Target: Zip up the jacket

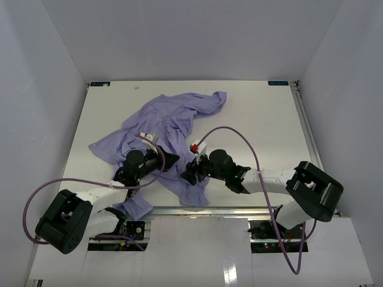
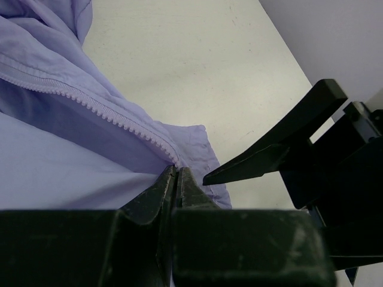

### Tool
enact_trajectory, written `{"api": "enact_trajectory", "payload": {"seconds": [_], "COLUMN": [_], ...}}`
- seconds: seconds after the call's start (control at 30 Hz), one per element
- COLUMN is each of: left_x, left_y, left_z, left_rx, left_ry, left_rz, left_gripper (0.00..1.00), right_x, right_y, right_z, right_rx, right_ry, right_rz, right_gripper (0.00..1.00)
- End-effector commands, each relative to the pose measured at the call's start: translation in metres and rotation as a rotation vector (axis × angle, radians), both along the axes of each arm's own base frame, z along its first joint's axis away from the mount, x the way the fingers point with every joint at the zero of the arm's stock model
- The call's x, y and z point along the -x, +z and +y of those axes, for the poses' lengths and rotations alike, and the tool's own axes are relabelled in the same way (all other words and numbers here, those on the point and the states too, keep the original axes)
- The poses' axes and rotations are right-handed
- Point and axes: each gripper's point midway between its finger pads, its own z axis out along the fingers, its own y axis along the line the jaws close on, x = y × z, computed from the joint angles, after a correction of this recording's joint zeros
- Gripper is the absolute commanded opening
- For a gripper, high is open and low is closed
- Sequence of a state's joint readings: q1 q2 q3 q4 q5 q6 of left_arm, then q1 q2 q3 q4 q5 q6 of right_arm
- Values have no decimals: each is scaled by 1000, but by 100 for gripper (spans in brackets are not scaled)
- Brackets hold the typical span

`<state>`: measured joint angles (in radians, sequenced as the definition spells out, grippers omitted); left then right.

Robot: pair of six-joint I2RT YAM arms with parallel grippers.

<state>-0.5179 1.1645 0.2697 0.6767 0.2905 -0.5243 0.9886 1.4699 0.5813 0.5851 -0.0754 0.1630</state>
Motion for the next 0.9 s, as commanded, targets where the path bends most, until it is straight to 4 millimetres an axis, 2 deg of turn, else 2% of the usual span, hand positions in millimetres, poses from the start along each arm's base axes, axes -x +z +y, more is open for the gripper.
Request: {"api": "enact_trajectory", "payload": {"seconds": [0.0,0.07,0.33,0.57,0.73,0.87], "left_x": [3,3,3,3,2,2], "left_y": [13,13,14,13,13,13], "left_z": [-3,-3,-3,-3,-3,-3], "left_rx": [32,33,36,35,34,34], "left_ry": [-29,-28,-29,-28,-25,-24], "left_rz": [-43,-42,-43,-39,-37,-35], "left_gripper": [11,11,12,12,12,13], "right_x": [-10,-13,-20,-24,-23,-23], "right_y": [21,13,1,0,0,-1], "right_z": [20,21,27,27,27,28], "right_rx": [-68,-55,-49,-65,-87,-93], "right_ry": [31,20,-4,-35,-50,-71], "right_rz": [-56,-45,-28,-22,0,8], "right_gripper": [66,65,58,48,46,41]}}
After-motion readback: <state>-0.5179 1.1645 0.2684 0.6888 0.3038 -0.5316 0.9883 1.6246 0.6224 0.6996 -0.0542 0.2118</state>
